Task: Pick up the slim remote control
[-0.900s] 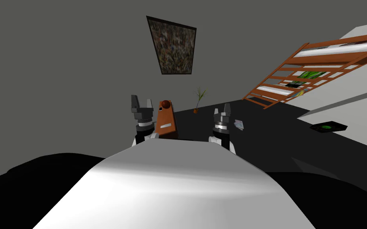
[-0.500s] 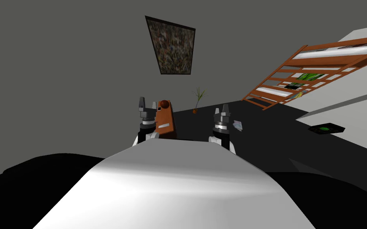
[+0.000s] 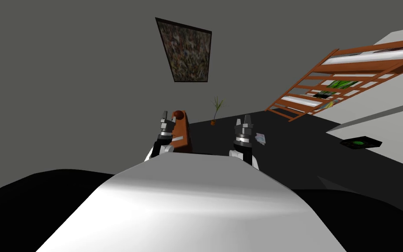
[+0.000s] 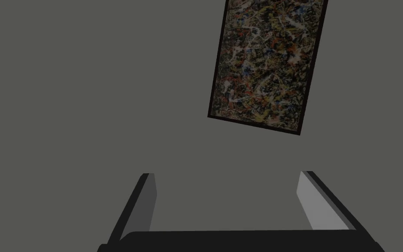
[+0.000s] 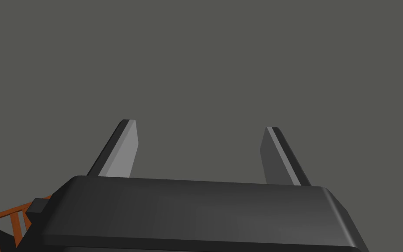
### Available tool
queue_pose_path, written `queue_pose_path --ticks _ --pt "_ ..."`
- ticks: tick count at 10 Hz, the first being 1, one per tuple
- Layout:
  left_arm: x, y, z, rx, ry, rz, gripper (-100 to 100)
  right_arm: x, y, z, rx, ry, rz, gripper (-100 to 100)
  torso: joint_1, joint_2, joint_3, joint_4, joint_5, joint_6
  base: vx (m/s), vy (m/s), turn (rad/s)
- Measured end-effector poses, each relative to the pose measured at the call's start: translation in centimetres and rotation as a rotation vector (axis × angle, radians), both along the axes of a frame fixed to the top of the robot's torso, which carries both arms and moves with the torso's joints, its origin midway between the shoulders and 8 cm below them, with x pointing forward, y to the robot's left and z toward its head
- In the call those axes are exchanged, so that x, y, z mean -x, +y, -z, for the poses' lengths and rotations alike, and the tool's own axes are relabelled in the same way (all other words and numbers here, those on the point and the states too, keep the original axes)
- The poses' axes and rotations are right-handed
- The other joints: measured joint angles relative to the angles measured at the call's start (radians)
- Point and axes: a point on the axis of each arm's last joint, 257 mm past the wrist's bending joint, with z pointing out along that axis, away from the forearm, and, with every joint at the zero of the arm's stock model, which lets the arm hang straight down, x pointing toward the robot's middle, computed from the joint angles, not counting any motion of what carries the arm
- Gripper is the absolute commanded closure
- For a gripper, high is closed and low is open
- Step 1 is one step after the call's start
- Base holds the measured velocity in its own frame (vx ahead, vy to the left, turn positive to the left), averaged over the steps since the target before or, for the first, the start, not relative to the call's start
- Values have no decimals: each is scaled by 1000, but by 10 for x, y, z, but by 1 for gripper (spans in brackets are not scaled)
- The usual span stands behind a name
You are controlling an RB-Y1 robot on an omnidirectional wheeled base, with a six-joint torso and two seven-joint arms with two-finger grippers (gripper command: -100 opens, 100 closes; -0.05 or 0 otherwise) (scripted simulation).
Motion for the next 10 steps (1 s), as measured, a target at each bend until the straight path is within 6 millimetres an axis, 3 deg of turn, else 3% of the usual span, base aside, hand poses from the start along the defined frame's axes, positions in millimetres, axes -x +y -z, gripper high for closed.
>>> queue_pose_path --ticks 6,7,10 --pt "-38 17 85 24 253 31 -100 0 0 0 0 0 0 0 3 -1 -1 0 1 0 47 -68 -10" --pt "-43 25 110 19 317 34 -100 0 0 0 0 0 0 0 0 -3 -1 -1 0 0 63 -80 -1" --pt "-50 35 149 41 440 35 -100 0 0 0 0 0 0 0 3 -1 0 0 1 0 50 -55 -17"
